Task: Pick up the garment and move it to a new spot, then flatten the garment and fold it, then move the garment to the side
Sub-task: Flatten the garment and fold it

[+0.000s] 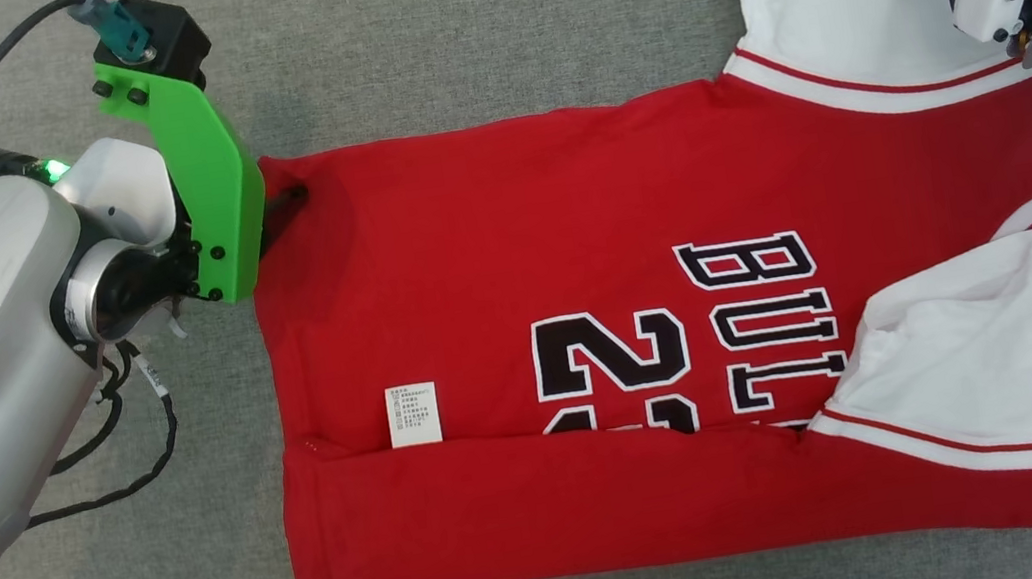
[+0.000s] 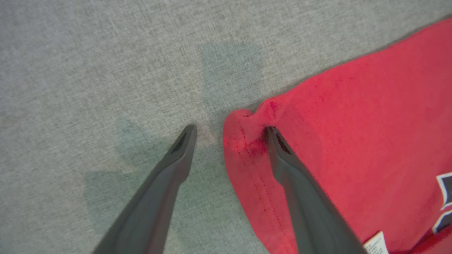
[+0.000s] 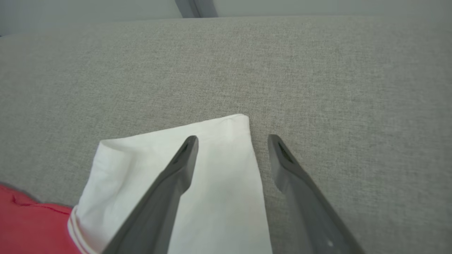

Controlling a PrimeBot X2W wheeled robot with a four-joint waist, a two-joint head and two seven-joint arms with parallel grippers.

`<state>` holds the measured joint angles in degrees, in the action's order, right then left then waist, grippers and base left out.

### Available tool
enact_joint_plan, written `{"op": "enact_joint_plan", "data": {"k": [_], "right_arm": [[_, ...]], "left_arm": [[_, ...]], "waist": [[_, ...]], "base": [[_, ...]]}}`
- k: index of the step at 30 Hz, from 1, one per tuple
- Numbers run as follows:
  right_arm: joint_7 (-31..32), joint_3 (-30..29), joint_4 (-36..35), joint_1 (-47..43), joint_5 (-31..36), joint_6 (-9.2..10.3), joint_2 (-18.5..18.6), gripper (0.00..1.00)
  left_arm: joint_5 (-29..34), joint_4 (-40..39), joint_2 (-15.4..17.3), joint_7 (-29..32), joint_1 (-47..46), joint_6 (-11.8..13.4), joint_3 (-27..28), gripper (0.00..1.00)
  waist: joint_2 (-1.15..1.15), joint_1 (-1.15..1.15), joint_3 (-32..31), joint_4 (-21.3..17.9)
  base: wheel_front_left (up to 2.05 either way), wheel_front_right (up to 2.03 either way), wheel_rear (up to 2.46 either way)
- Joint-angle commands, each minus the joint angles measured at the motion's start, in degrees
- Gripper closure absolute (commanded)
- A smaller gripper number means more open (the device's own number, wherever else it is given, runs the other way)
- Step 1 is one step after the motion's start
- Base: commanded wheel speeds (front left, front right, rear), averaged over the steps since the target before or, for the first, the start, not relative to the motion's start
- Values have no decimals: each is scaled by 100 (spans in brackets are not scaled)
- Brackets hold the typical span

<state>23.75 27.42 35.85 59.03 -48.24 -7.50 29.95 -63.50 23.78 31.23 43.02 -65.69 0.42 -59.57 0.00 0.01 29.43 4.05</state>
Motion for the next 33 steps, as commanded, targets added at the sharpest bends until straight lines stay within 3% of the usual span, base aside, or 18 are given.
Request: {"op": "enact_joint_plan", "data": {"k": [1, 13, 15, 16, 17, 18, 19, 20, 21, 33], "right_arm": [[-62, 94, 111, 114, -65, 2, 15, 0], [112, 778, 879, 576, -533, 2, 16, 0], [109, 902, 828, 600, -633, 2, 57, 53], [58, 954, 793, 616, -659, 2, 80, 65], [-1, 1021, 754, 631, -707, 2, 100, 86], [-48, 1062, 725, 637, -744, 2, 114, 100], [-135, 1124, 691, 655, -779, 3, 139, 100], [-214, 1163, 667, 674, -810, 2, 163, 100], [-326, 1208, 653, 698, -841, 3, 190, 100], [-1578, 1741, 686, 557, -1197, 3, 322, 100]], "left_arm": [[-12, 58, -14, -15, -74, -18, 12, 0], [-133, 149, -117, 13, -22, -139, -4, 0], [-126, 153, -136, -72, -24, -171, 16, 0], [-122, 160, -147, -118, -25, -182, 32, 0], [-118, 181, -157, -139, -20, -190, 40, 0], [-111, 196, -161, -158, -16, -205, 33, 2], [-105, 208, -175, -209, -16, -230, 48, 28], [-108, 214, -193, -258, -17, -250, 68, 60], [-117, 232, -210, -317, -13, -282, 90, 100], [-229, 621, -177, -473, 223, -445, 64, 100]], "waist": [[0, -1, 65, 57], [0, -1, 134, 159], [0, -1, 118, 148], [0, -1, 111, 141], [0, -1, 100, 131], [0, -1, 90, 122], [0, -1, 80, 110], [0, -1, 74, 101], [0, -1, 62, 90], [0, -1, -429, -34]], "base": [[0, 0, 0], [0, 0, 0], [0, 0, 0], [0, 0, 0], [0, 0, 0], [0, 0, 0], [0, 0, 0], [0, 0, 0], [0, 0, 0], [0, 0, 0]]}}
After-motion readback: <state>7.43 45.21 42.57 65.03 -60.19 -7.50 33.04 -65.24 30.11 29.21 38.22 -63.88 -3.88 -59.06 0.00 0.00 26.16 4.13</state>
